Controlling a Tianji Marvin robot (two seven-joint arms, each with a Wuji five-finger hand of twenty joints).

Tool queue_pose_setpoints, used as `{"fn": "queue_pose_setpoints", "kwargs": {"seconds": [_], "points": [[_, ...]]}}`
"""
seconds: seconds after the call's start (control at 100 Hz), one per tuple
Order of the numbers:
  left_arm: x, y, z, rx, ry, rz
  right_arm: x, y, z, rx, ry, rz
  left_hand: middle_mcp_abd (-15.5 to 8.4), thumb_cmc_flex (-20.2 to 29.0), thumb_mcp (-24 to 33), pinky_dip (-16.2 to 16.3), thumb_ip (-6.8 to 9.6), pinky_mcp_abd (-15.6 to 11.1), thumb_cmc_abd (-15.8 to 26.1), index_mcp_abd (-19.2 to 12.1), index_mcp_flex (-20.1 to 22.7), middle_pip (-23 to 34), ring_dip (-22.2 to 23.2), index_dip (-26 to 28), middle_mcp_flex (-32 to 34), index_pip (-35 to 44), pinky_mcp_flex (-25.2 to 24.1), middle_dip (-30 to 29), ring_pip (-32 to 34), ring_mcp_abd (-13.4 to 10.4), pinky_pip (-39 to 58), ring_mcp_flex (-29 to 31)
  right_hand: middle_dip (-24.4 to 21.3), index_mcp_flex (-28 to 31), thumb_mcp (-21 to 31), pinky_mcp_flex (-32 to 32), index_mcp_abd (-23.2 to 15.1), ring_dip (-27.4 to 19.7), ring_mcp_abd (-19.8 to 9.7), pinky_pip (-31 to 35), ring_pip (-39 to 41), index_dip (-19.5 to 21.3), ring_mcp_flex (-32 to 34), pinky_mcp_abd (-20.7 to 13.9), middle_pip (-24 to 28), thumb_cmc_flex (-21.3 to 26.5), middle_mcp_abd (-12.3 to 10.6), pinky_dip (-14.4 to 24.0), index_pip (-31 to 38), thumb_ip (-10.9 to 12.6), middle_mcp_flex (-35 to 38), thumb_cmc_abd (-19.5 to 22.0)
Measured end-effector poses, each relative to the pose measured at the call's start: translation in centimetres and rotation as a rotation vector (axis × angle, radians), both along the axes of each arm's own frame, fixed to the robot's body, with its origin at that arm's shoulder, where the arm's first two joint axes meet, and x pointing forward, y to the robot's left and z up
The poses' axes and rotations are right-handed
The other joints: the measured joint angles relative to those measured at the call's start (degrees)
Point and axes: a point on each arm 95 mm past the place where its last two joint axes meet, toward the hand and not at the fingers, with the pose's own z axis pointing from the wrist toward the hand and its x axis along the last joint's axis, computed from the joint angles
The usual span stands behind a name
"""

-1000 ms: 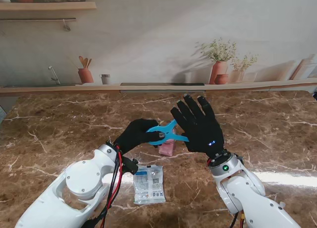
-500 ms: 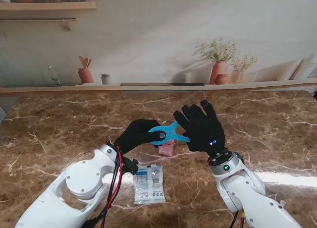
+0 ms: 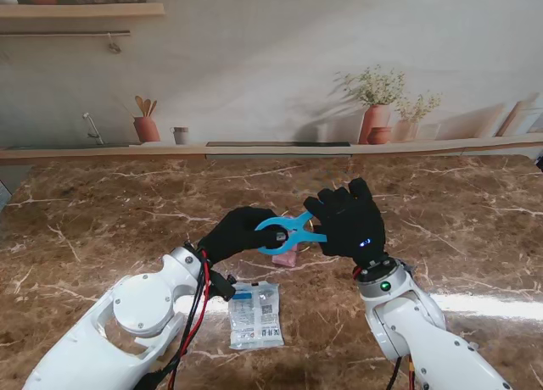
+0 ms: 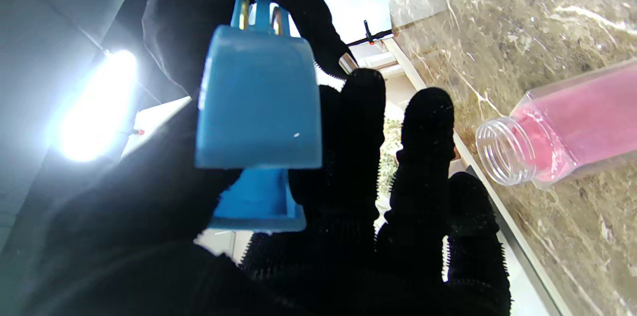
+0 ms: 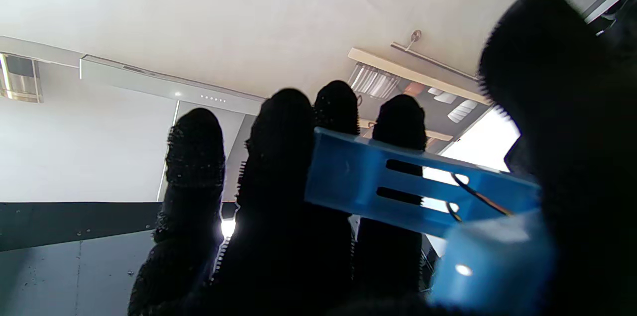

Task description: Fill the seasoning bottle

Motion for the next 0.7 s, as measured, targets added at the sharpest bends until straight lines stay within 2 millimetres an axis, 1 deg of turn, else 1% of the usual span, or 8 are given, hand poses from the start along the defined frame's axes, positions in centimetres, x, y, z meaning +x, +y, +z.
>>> {"fn": "queue_pose_setpoints", "kwargs": {"seconds": [0.03,0.14,0.17,0.29,0.47,0.63,0.65,0.7], "points": [[0.0,0.1,0.0,0.01,-0.011,-0.001,0.0,0.0,0.0,0.0,0.0,0.0,-0.11,-0.05,-3.64,-0.01,0.0,0.0,0.22,-0.89,-1.18,-0.49,-0.09,0.0,-2.55,-1.83,-0.57,-1.59,-0.61,0.0,-1.01,-1.81,0.0,0.07,0.01,0.31,-0.22,0.64,0.0,0.65,0.6,0.23,0.45,0.0,0.0,0.0,-0.09,0.08,0.02,0.0,0.12,0.0],[0.3,0.9,0.2,0.062,-0.063,0.008,0.2,-0.4,-0.1,0.006,0.0,-0.01,-0.6,-5.34,-9.19,-0.08,3.29,0.86,3.69,-3.77,-2.6,-2.28,-0.9,0.81,-8.46,-9.2,-1.73,-3.34,-4.83,-0.03,-4.43,-5.89,0.47,0.76,0.01,0.5,-0.38,2.13,0.0,0.77,2.41,1.11,1.09,0.01,0.0,-0.04,-0.29,0.19,0.18,0.98,1.21,0.0],[0.4,1.4,0.3,0.071,-0.072,0.02,0.3,-0.6,-0.2,0.009,0.001,-0.016,-0.61,-6.1,-10.97,-0.09,4.28,1.42,5.28,-4.33,-2.77,-2.55,-0.95,0.88,-9.42,-10.04,-1.73,-3.61,-5.57,-0.04,-4.73,-7.21,0.81,1.2,0.01,0.56,-0.37,2.77,0.15,0.82,3.17,1.46,1.15,0.02,0.0,-0.09,-0.29,0.74,0.19,2.19,1.69,-0.01],[0.6,3.3,0.7,0.074,-0.074,0.08,0.5,-1.3,-0.6,0.015,0.004,-0.036,-0.61,-6.0,-17.84,-0.09,5.46,2.49,8.09,-5.92,-2.81,-2.96,-0.96,1.82,-10.93,-12.07,-1.76,-3.92,-5.82,-0.04,-5.29,-7.99,2.83,2.79,0.01,1.17,-0.38,4.91,0.51,2.12,6.37,2.8,1.94,0.46,0.0,-0.1,-0.29,0.86,0.2,3.37,3.62,-0.25],[0.7,5.1,1.2,0.122,-0.078,0.149,0.6,-1.9,-1.5,0.016,0.012,-0.048,-0.61,-5.7,-20.72,0.22,5.98,3.64,10.26,-7.09,-2.17,-2.97,-0.93,2.99,-10.93,-12.33,-0.52,-3.93,-6.24,-0.04,-5.06,-7.78,4.77,4.51,0.02,2.03,-0.37,5.78,0.66,2.29,8.49,3.63,3.52,0.52,0.0,-0.1,-0.29,1.44,0.2,3.37,5.48,-0.65],[1.0,6.5,0.5,0.311,-0.08,0.253,0.3,-2.2,-1.8,0.017,0.017,-0.056,-0.04,4.69,-20.63,0.63,5.61,4.81,9.39,-8.54,-1.35,-1.52,0.1,1.33,-8.36,-5.47,4.73,-3.63,-1.95,0.01,2.3,-4.06,5.0,4.59,0.02,2.1,-0.38,5.78,0.66,2.3,8.51,4.16,3.52,0.53,0.0,-0.1,-0.29,1.51,0.2,3.38,5.53,-0.67],[1.0,6.6,0.5,0.325,-0.085,0.256,0.3,-2.2,-1.9,0.017,0.017,-0.057,-0.02,5.24,-20.91,0.63,5.02,4.81,8.88,-8.95,-0.88,-1.35,0.1,0.5,-7.81,-4.68,5.51,-3.61,-1.22,0.02,3.09,-3.72,5.07,4.59,0.02,2.1,-0.38,5.78,0.66,2.3,8.51,4.16,3.52,0.53,0.0,-0.1,-0.29,1.51,0.2,3.38,5.53,-0.67],[1.1,7.0,0.3,0.356,-0.087,0.255,0.2,-2.3,-2.0,0.018,0.017,-0.059,-0.02,6.73,-16.95,0.61,4.36,4.81,7.88,-9.6,-0.49,-0.93,0.11,-0.34,-6.75,-2.83,7.3,-3.6,-0.37,0.02,4.69,-2.67,5.29,4.59,0.02,2.1,-0.37,5.78,0.66,2.3,8.51,4.22,3.52,0.53,0.0,-0.1,-0.29,1.51,0.2,3.38,5.53,-0.67]]}}
